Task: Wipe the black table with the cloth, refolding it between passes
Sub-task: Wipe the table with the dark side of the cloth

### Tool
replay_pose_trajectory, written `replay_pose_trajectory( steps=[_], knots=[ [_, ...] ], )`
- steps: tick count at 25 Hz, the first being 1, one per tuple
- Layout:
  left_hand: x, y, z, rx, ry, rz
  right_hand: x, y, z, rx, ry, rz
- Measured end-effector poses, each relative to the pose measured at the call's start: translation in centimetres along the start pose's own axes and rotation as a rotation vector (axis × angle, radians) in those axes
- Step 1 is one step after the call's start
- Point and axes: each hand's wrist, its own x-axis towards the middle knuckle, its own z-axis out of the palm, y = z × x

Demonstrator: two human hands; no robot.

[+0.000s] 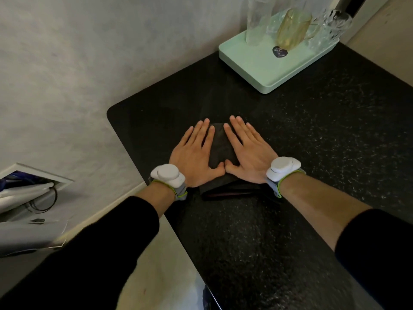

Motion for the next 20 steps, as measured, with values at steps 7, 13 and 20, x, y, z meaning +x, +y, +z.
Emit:
replay_pose_trajectory(
  steps=[7,13,20],
  knots=[
    [-1.0,1.5,0.7,-0.072,0.024,0.004,-0.3,-0.7,0.7,0.017,-0.019,0.002],
    [-4.8,3.5,0.3,-0.111,0.022,-0.016,-3.5,-3.0,0.4,0.029,-0.055,0.033],
    [-12.2,7.2,0.6,-0.096,-0.004,-0.026,-11.1,-7.1,1.3,0.042,-0.057,0.071]
  ],
)
